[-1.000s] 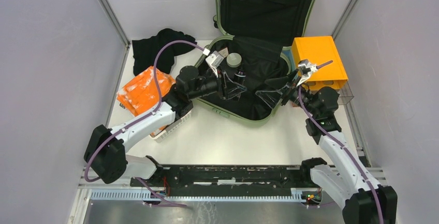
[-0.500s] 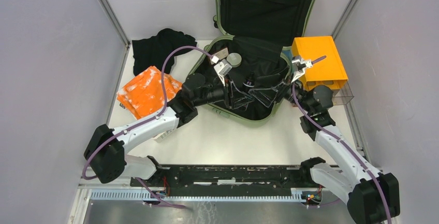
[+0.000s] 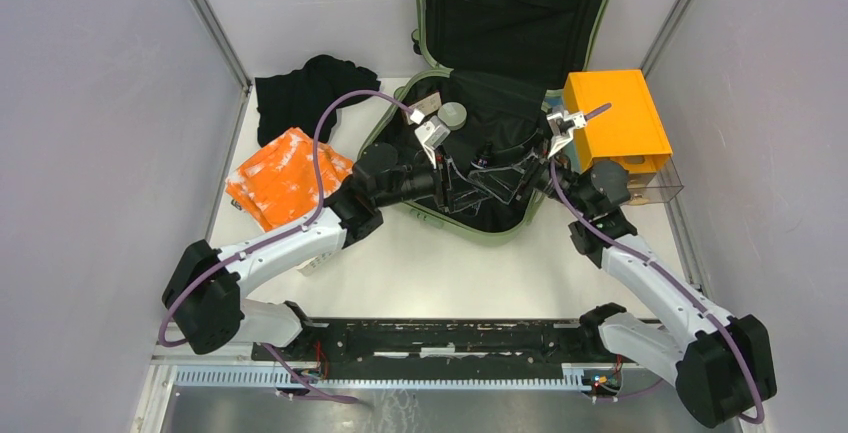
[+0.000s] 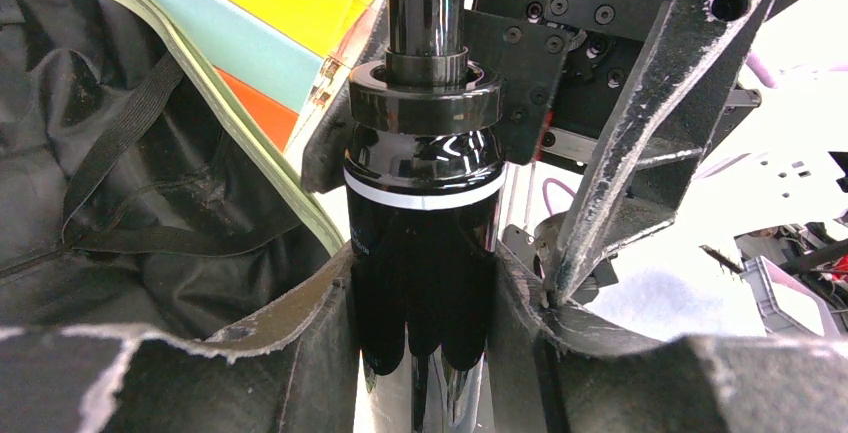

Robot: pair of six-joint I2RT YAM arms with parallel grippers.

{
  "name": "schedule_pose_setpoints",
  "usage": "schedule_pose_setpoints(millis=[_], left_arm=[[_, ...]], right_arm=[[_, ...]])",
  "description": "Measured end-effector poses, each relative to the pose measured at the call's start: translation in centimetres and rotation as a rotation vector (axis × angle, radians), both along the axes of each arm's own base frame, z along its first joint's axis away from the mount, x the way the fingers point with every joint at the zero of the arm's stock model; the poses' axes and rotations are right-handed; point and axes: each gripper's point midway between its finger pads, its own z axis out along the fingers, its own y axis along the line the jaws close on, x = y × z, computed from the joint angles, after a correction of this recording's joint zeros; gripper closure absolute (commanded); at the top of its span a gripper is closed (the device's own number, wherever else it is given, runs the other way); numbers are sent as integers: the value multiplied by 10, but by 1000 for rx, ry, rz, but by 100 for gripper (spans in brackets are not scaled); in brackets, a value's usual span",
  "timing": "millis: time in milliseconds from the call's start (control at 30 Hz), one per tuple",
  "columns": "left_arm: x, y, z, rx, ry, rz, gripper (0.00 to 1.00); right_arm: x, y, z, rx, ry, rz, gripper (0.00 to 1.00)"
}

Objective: Open, take out, and arrange the luggage
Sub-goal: Pick up the personal item from the luggage, then place the personal item in the drawer.

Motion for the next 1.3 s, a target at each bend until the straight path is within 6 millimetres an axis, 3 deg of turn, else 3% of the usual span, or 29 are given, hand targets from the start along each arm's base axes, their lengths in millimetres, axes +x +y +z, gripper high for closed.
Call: schedule_pose_setpoints(millis=[200, 400, 433, 567, 667, 1033, 1167, 1300], left_arm=[[-1, 0, 0, 0, 0, -3, 94], [-6, 1, 4, -7, -7, -14, 90], [-6, 1, 5, -10, -10, -17, 86], [-7, 2, 7, -12, -12, -16, 55], [-8, 3, 8, -13, -12, -14, 32], [-22, 30, 48, -48, -100, 37, 1], [-20, 50, 44, 34, -143, 112, 0], [-1, 81, 35, 181, -186, 284, 0]], right_arm=[[-1, 5, 3, 4, -5, 11, 36], [-1, 5, 4, 8, -1, 9, 74], [0, 5, 4, 10, 1, 8, 80], [-1, 6, 6, 13, -6, 10, 92], [-1, 5, 8, 13, -13, 0, 94], [-4, -9, 14, -30, -76, -99, 97], [0, -26, 20, -59, -86, -215, 99], [3, -65, 40, -47, -86, -439, 100]])
